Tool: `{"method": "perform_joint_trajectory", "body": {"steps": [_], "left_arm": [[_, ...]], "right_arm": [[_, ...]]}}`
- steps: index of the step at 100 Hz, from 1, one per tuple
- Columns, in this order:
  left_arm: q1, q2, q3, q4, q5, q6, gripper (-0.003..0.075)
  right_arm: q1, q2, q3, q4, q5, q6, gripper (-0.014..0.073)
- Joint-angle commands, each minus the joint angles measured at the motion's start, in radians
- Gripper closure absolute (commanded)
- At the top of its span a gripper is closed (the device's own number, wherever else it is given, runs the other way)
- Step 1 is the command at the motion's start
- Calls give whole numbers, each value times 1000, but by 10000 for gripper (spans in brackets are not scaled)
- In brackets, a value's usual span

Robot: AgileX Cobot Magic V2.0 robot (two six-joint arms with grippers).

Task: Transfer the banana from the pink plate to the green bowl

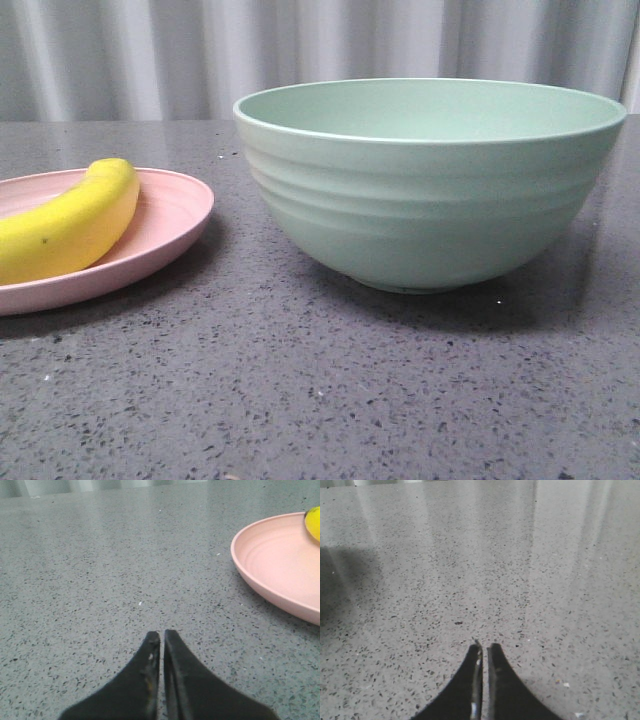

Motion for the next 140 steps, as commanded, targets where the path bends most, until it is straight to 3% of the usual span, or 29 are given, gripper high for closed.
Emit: {"method": "perform_joint_trajectory", "body": {"steps": [1,96,123,140], "left_arm": [[-7,-23,11,-2,-61,-9,741],[-7,-23,11,-2,-78,-9,741],[-7,-23,11,-2,-158,-9,741],[-7,-23,11,-2,-170,-9,741]], "right_arm": [[-6,-23,20,1,-20,-8,665],[-6,-23,20,-26,-22,-8,665],[-6,-23,20,-30,-144,-8,665],[-6,-23,20,-30,-149,-8,665]]}}
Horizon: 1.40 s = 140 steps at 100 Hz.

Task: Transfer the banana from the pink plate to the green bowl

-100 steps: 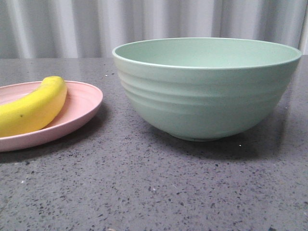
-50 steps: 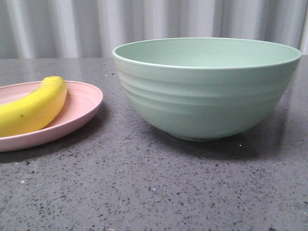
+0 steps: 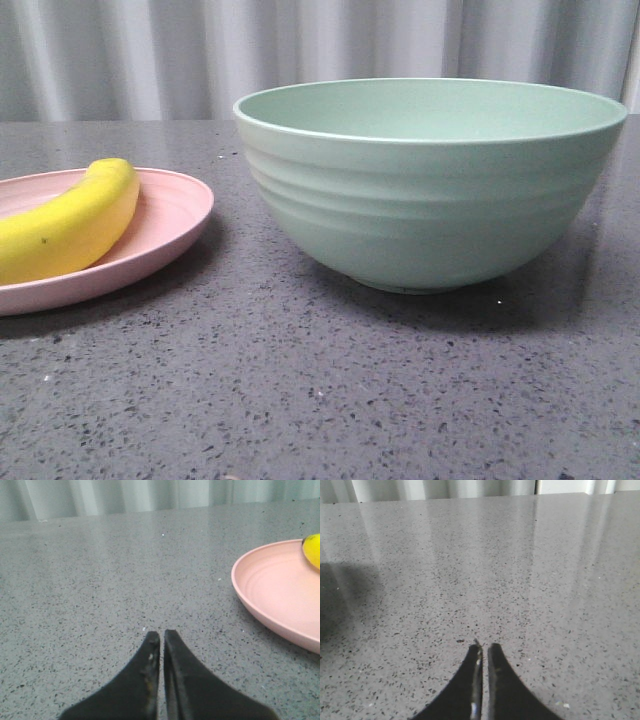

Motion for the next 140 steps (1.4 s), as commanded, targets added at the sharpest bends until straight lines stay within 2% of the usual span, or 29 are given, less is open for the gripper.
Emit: {"method": "perform_joint_trajectory", "body": {"steps": [1,27,140], "left_arm": [[-7,-23,11,-2,-89,-9,741],[-7,-23,11,-2,-91,-9,741],[-7,-23,11,-28,-119,-9,741]], "right_arm": [[-6,-23,20,-16,-89,-8,665],[-6,-23,20,-16,-227,-8,665],[-6,-23,20,-16,-206,-8,665]]}}
